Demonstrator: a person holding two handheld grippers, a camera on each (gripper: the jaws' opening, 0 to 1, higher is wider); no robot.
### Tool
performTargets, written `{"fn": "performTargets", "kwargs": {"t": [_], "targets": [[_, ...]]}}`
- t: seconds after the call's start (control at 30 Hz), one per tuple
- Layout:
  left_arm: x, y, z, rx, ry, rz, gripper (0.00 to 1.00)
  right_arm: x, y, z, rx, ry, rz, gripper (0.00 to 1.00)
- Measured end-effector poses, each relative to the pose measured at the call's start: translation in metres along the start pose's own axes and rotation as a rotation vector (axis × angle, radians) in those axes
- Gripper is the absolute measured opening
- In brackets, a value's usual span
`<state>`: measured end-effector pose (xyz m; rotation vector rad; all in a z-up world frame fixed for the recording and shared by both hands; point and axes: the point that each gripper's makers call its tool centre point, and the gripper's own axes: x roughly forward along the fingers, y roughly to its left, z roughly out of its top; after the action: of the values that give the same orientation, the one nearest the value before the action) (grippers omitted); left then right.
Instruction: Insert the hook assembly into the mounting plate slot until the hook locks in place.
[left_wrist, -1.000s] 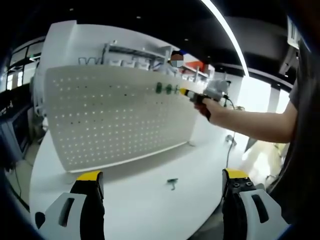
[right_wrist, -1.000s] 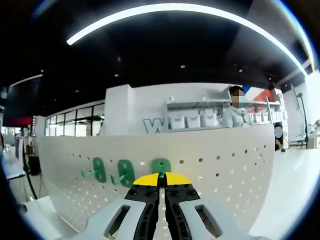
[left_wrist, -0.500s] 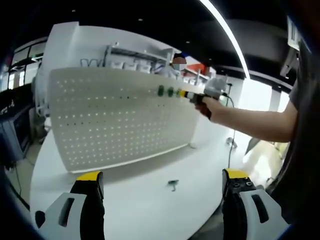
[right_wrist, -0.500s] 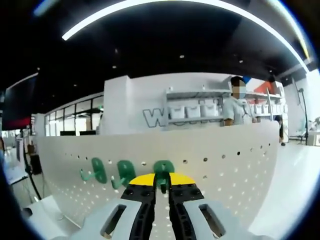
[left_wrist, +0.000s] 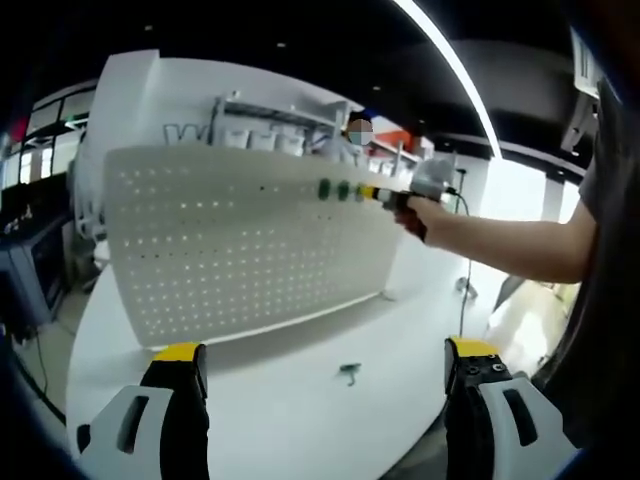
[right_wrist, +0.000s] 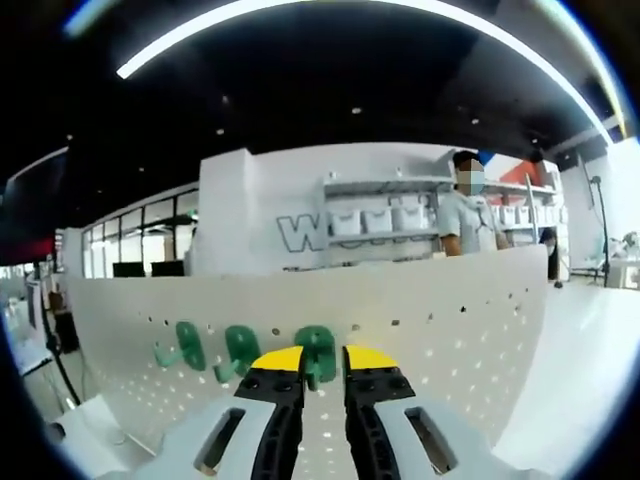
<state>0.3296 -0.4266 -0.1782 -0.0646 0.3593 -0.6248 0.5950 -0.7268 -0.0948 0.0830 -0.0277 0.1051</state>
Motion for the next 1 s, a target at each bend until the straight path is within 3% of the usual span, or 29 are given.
{"fn": "performTargets", "kwargs": {"t": [0.6, 1.0], "targets": [[-0.017, -0.003, 0.001, 0.006, -0.023, 0.018, 1.00, -0.025, 0.000, 0.012, -0.036, 0.006, 0.005, 0.21], [-0.016, -0.008, -0.003, 0.001, -0.025, 0.010, 1.00, -0.053, -0.011, -0.005, -0.023, 0.044, 0.008, 0.27]]}}
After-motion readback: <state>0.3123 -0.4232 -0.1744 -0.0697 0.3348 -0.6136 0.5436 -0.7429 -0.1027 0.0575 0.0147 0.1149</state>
